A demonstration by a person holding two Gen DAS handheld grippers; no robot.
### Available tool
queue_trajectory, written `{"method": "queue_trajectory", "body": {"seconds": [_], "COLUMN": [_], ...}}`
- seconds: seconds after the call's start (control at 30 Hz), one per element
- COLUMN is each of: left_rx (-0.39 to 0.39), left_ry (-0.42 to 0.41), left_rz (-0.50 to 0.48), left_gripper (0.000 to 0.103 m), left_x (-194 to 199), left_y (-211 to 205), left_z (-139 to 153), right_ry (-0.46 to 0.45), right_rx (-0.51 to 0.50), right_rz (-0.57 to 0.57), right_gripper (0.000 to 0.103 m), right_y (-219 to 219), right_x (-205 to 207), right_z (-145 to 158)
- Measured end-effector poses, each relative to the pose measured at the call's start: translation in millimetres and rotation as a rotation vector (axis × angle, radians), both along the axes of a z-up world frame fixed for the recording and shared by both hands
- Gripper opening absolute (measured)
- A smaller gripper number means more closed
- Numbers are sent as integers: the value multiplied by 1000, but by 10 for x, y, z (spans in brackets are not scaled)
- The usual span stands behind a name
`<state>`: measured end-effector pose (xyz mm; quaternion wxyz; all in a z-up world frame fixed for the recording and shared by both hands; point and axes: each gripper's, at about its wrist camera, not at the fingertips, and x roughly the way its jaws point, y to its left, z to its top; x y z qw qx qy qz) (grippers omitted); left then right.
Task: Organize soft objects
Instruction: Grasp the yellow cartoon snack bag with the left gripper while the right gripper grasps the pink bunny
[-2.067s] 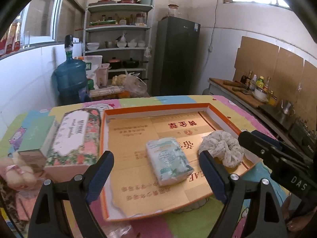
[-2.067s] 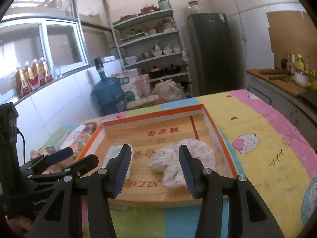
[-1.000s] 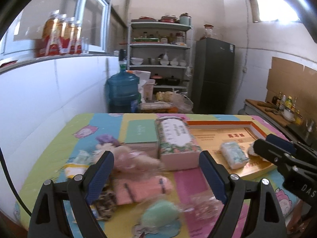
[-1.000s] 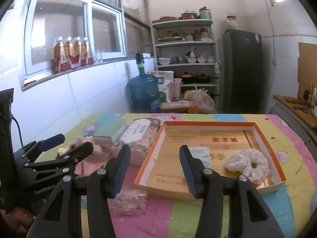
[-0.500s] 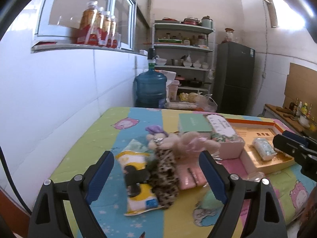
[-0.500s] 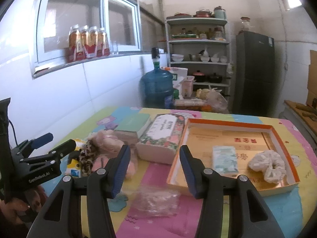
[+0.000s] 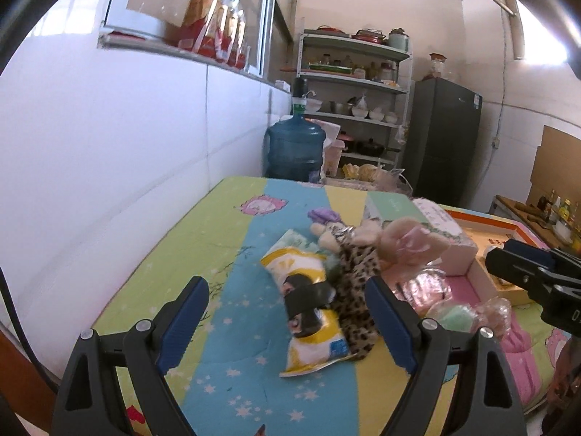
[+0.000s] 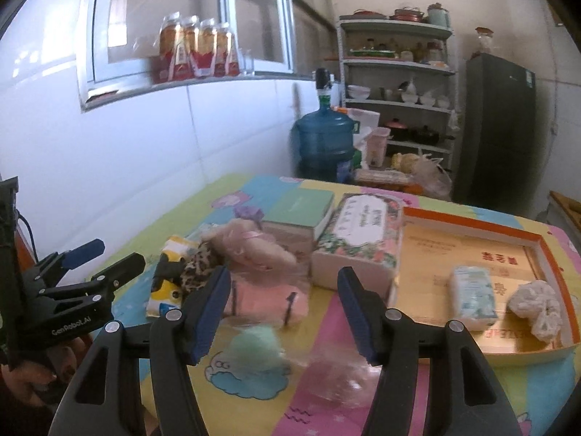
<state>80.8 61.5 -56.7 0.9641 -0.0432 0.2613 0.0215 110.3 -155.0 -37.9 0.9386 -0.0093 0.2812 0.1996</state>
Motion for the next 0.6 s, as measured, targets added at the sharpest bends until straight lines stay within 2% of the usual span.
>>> {"method": "queue_trajectory", "body": {"seconds": [0.6], "left_rx": [-53], "left_ry": [102], "left_rz": [-6], "left_gripper": [87], "left_x": [412], "left_y": [64], "left_z": [-356], "right_ry": [48], "right_rx": [-10], "right_rz": [26], "right_gripper": [63], "right_y": [199], "right_x": [216], "right_z": [-145]}}
